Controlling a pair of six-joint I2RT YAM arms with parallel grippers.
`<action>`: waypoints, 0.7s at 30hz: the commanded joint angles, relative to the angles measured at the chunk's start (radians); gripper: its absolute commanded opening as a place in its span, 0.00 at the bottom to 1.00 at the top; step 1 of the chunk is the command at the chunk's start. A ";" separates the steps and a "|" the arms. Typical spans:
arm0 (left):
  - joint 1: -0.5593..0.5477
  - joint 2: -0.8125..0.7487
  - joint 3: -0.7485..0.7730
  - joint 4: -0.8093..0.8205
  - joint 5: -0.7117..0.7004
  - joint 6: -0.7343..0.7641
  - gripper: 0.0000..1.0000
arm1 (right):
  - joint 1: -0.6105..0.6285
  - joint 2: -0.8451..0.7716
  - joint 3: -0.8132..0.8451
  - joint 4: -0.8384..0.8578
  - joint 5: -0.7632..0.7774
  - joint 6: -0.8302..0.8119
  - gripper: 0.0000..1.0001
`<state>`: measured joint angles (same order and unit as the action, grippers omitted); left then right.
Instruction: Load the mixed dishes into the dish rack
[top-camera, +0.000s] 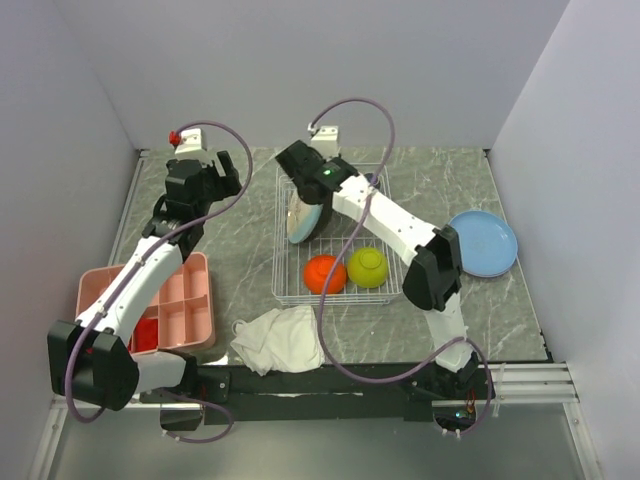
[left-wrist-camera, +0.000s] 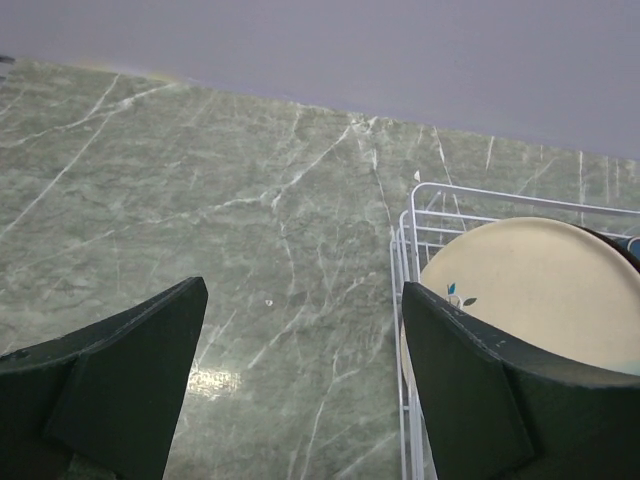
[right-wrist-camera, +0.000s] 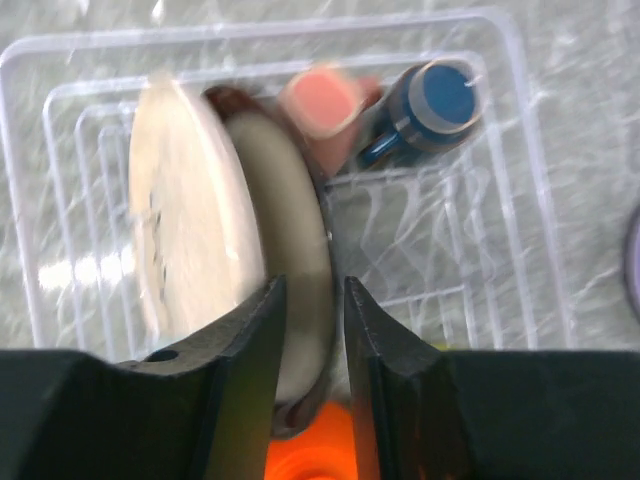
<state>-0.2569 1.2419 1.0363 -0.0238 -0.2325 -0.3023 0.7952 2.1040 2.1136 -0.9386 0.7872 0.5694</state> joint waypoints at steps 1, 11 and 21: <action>0.004 0.007 0.034 0.030 0.033 -0.029 0.84 | -0.065 -0.145 -0.044 0.092 0.060 -0.066 0.41; 0.004 0.030 0.062 0.041 0.139 -0.021 0.89 | -0.125 -0.338 -0.104 0.133 0.040 -0.129 0.51; -0.002 0.086 0.152 0.048 0.494 0.014 0.94 | -0.592 -0.596 -0.611 0.224 -0.490 -0.468 0.78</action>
<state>-0.2558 1.3098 1.1164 -0.0204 0.0582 -0.3153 0.3573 1.5589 1.6428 -0.7425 0.5472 0.2699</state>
